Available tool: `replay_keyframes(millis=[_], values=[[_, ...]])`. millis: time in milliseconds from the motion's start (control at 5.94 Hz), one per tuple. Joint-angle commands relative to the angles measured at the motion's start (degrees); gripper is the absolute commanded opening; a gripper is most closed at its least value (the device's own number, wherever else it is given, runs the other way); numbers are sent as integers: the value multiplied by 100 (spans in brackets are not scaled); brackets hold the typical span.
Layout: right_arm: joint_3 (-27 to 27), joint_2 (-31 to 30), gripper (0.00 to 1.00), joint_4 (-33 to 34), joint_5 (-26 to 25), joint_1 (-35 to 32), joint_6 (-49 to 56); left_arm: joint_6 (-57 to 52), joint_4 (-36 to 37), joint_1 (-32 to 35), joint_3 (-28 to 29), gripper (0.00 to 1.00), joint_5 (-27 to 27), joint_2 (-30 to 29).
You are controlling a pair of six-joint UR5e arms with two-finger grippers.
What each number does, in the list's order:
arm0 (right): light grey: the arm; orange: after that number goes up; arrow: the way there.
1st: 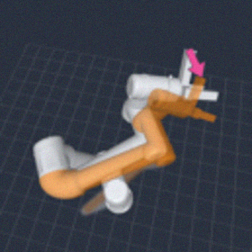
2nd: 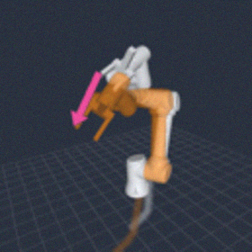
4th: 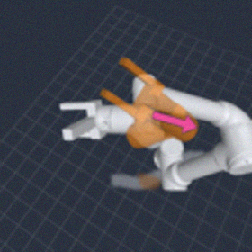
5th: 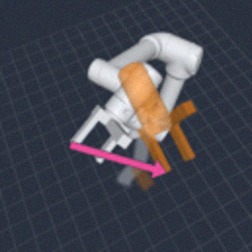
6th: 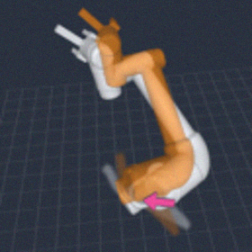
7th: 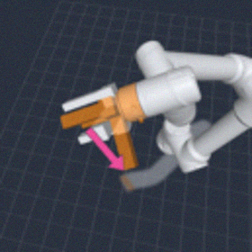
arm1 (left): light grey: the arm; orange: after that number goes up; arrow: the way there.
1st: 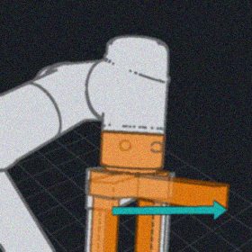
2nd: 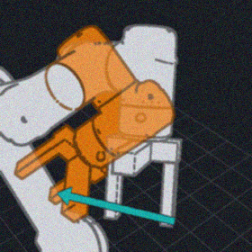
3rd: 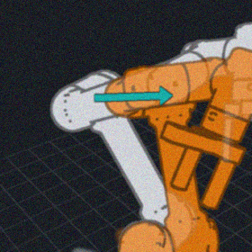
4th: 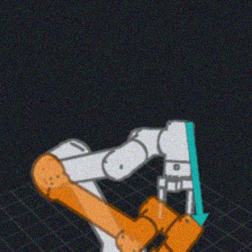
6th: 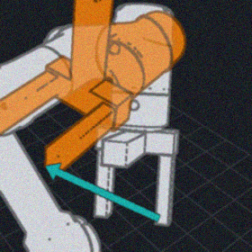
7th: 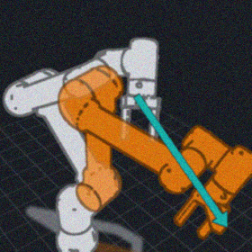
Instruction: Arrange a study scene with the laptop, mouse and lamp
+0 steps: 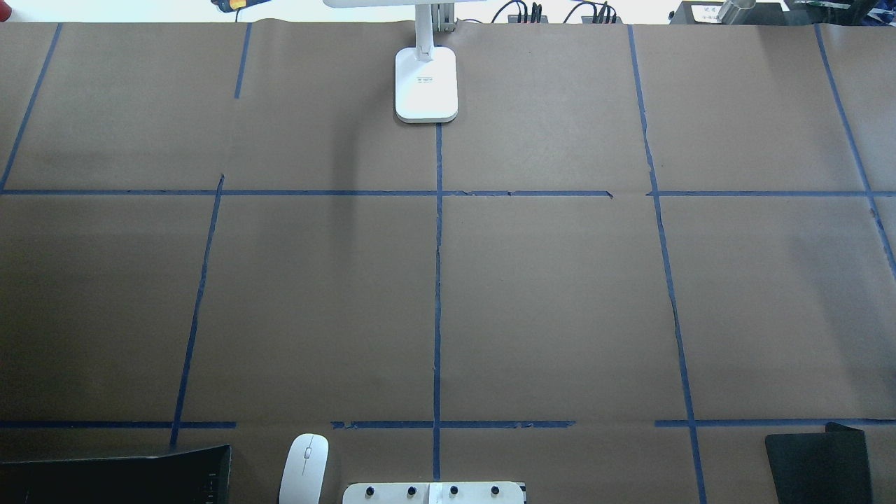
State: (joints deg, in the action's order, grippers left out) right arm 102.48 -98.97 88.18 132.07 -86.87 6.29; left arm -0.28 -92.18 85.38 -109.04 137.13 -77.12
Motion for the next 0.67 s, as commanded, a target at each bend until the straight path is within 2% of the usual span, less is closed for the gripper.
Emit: replay_keyframes(millis=[0, 337, 505], values=[[0, 0, 100, -11, 21, 39, -119, -34, -37, -12, 23, 100, 58, -504], [-8, 0, 100, -11, 21, 48, -119, -51, -790, -12, -11, 100, 76, -515], [0, 0, 100, -20, 29, 48, -119, 9, -1628, -360, -29, 100, 207, -523]])
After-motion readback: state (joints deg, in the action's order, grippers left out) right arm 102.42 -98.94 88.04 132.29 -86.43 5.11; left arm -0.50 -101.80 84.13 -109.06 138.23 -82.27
